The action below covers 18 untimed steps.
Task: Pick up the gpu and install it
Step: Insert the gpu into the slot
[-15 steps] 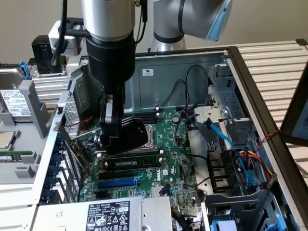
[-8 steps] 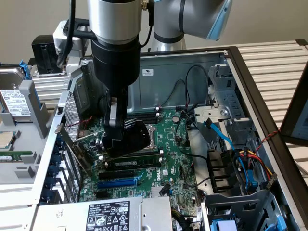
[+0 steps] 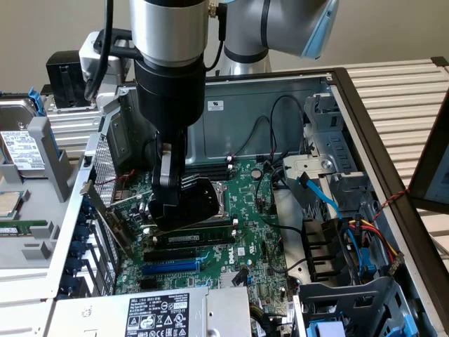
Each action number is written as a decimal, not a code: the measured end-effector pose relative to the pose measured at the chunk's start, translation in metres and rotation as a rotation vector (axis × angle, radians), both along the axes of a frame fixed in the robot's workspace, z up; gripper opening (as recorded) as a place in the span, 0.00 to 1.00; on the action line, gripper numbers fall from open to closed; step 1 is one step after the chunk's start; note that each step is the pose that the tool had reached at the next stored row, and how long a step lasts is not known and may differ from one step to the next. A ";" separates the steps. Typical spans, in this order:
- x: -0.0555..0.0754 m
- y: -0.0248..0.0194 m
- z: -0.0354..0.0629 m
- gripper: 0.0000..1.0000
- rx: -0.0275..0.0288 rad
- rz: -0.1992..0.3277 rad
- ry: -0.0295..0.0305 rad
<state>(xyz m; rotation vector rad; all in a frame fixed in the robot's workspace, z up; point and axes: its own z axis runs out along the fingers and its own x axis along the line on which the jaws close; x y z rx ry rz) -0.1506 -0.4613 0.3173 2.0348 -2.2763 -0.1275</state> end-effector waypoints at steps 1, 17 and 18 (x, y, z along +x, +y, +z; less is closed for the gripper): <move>0.000 -0.0001 -0.0003 0.27 0.0001 0.000 0.0002; -0.002 -0.0001 -0.0098 0.27 0.0002 0.000 -0.0231; -0.002 -0.0001 -0.0104 0.27 0.0002 0.000 -0.0278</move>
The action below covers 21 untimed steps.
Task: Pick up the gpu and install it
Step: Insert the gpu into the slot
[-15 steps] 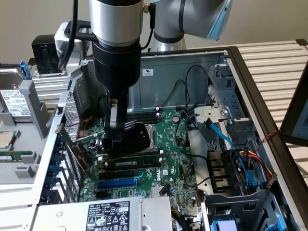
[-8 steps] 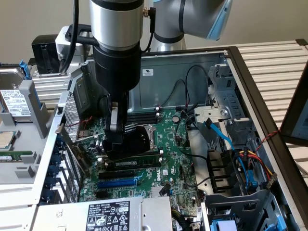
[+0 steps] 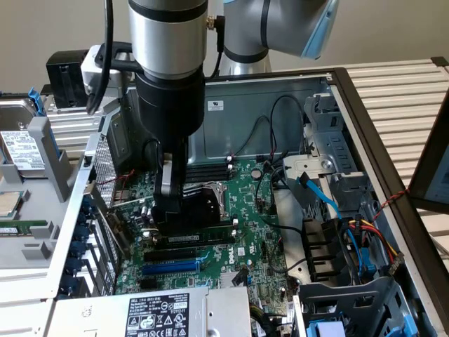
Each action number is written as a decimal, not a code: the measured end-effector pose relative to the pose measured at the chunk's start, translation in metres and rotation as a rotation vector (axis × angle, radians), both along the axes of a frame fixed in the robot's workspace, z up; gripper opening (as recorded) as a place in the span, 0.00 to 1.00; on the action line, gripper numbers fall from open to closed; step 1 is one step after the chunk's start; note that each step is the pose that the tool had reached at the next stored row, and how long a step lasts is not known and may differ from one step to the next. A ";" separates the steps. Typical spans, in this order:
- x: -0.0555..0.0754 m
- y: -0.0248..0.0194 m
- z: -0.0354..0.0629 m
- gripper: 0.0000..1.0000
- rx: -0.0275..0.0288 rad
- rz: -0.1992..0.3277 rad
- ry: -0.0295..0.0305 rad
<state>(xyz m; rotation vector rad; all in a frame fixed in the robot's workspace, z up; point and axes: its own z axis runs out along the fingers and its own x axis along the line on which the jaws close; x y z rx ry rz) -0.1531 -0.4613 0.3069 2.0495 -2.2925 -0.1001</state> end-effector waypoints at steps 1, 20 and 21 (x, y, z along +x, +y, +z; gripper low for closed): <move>-0.001 0.0000 -0.0005 0.27 -0.0001 0.000 -0.0039; -0.001 0.0005 -0.0065 0.27 -0.0004 0.000 -0.0194; -0.001 0.0004 -0.0072 0.27 -0.0004 0.000 -0.0194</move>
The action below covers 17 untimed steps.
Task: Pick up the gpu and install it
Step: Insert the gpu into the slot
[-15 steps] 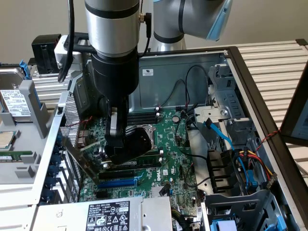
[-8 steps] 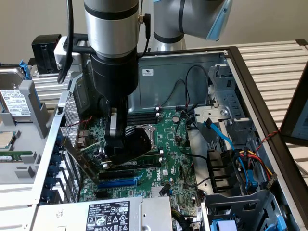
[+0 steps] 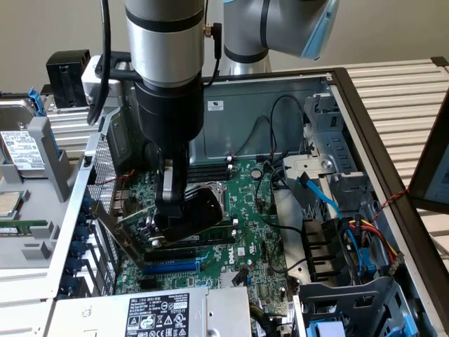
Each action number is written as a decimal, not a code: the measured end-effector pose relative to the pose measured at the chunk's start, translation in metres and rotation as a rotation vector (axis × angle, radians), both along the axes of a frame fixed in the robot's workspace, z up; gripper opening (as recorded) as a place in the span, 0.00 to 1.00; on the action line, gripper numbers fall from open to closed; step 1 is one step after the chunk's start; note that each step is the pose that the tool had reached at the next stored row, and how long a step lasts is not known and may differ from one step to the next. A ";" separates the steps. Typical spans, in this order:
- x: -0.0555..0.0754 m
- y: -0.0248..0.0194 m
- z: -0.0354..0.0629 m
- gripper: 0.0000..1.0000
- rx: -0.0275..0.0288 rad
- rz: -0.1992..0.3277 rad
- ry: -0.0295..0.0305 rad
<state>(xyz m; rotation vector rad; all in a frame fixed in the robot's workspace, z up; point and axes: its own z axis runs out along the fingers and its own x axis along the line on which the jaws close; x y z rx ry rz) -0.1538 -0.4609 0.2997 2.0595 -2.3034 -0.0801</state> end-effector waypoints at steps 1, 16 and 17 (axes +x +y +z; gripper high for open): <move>0.000 0.0000 -0.0002 0.27 -0.0002 0.000 0.0002; 0.012 -0.0017 -0.0007 0.27 0.0000 0.000 0.0443; 0.013 -0.0019 -0.0006 0.27 -0.0001 0.000 0.0452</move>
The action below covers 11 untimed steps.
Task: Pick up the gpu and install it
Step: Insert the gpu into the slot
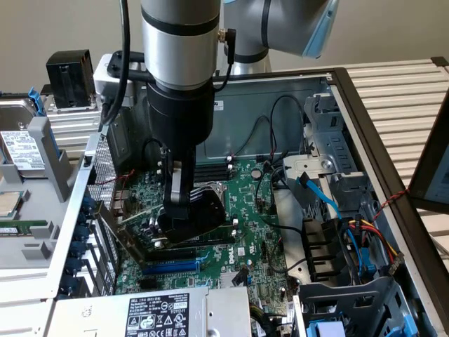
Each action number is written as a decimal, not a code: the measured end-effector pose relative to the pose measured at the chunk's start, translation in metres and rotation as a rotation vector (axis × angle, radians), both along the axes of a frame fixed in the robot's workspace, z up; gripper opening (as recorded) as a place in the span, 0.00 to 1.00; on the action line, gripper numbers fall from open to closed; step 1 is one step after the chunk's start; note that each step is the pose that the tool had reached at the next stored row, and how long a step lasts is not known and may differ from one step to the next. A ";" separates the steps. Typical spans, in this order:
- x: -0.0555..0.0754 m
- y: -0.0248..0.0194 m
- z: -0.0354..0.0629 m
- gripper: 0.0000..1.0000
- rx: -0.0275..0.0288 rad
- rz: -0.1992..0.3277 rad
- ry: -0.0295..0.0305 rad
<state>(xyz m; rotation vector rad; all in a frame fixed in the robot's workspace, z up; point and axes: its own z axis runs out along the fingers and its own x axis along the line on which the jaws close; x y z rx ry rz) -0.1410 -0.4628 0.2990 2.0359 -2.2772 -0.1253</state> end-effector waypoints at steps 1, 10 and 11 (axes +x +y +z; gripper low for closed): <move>0.001 -0.0001 0.0000 0.27 -0.0001 0.000 0.0009; 0.003 -0.0010 0.0001 0.27 0.0001 0.000 0.0174; 0.003 -0.0011 0.0001 0.27 0.0001 0.000 0.0179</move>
